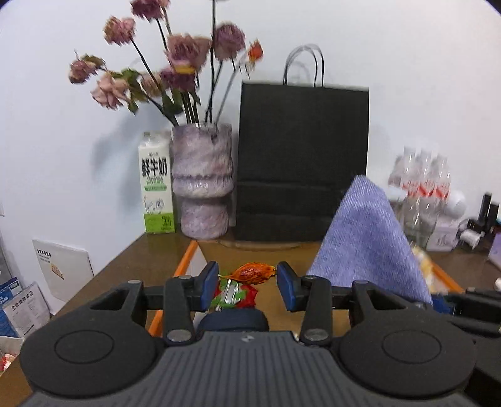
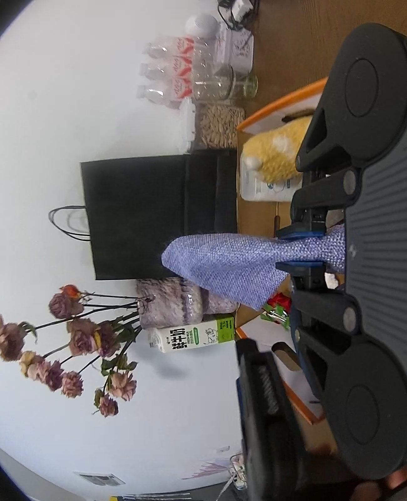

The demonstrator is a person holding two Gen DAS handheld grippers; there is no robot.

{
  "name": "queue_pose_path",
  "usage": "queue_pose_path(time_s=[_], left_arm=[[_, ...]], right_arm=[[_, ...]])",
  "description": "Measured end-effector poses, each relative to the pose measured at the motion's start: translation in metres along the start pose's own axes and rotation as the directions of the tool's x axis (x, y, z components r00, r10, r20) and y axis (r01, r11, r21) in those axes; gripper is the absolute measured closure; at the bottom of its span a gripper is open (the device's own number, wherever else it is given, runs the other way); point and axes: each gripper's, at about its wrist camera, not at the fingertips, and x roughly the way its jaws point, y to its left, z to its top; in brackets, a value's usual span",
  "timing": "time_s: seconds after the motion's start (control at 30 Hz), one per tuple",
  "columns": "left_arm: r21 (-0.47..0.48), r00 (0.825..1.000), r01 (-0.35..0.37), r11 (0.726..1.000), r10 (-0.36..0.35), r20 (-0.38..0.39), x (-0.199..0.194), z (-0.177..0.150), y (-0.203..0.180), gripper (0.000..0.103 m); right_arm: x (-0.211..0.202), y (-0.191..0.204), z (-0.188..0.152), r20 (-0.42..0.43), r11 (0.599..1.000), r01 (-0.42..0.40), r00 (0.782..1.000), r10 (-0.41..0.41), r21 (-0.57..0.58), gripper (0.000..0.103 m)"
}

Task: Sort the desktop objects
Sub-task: 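Lower the purple pouch into the box and open the right tool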

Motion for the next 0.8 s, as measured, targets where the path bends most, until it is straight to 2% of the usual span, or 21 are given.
queue_pose_path(time_s=[0.17,0.33,0.4,0.43,0.47,0.5,0.53,0.57,0.63,0.67,0.7,0.8], left_arm=[[0.011,0.999,-0.008,1.000,0.008,-0.046,0.020,-0.007,0.002,0.061],[0.014,0.998,-0.011,1.000,0.012,-0.070,0.027,-0.013,0.003,0.061],[0.021,0.998,-0.014,1.000,0.015,-0.063,0.025,-0.013,0.002,0.060],[0.027,0.998,-0.020,0.999,0.022,-0.057,0.023,-0.013,0.001,0.056],[0.032,0.998,-0.028,0.999,0.029,-0.052,0.022,-0.012,0.001,0.051],[0.042,0.998,-0.041,0.998,0.043,-0.047,0.021,-0.011,0.000,0.035],[0.051,0.998,-0.055,0.997,0.057,-0.038,0.019,-0.010,-0.001,0.024],[0.056,0.997,-0.076,0.996,0.077,-0.021,0.016,-0.009,0.000,0.020],[0.058,0.995,-0.104,0.993,0.104,0.008,0.012,-0.007,0.002,0.008],[0.050,0.993,-0.118,0.992,0.118,0.017,0.010,-0.005,0.004,0.002],[0.041,0.992,-0.128,0.991,0.127,0.026,0.008,-0.005,0.006,0.000],[0.020,0.994,-0.110,0.994,0.110,0.026,0.004,-0.003,0.013,0.000]], right_arm=[[0.026,-0.003,-0.005,-0.045,1.000,-0.001,0.999,0.001,-0.007,0.091],[0.034,-0.009,-0.011,-0.065,1.000,0.010,0.998,-0.010,0.000,0.091],[0.034,-0.010,-0.013,-0.070,1.000,0.003,0.998,-0.003,0.003,0.086],[0.033,-0.009,-0.013,-0.065,1.000,0.004,0.998,-0.003,0.005,0.085],[0.031,-0.009,-0.014,-0.056,1.000,0.006,0.998,-0.006,0.006,0.080],[0.030,-0.009,-0.013,-0.049,1.000,0.010,0.999,-0.010,0.004,0.067],[0.028,-0.009,-0.013,-0.039,1.000,0.020,0.999,-0.020,0.001,0.060],[0.025,-0.009,-0.013,-0.025,0.999,0.033,0.999,-0.033,-0.002,0.044],[0.020,-0.009,-0.012,0.006,0.998,0.065,0.998,-0.065,-0.006,0.031],[0.018,-0.010,-0.012,0.017,0.997,0.074,0.997,-0.074,-0.002,0.021],[0.016,-0.012,-0.011,0.032,0.996,0.083,0.996,-0.084,0.011,0.012],[0.011,-0.017,-0.009,0.054,0.997,0.062,0.996,-0.065,0.045,0.000]])
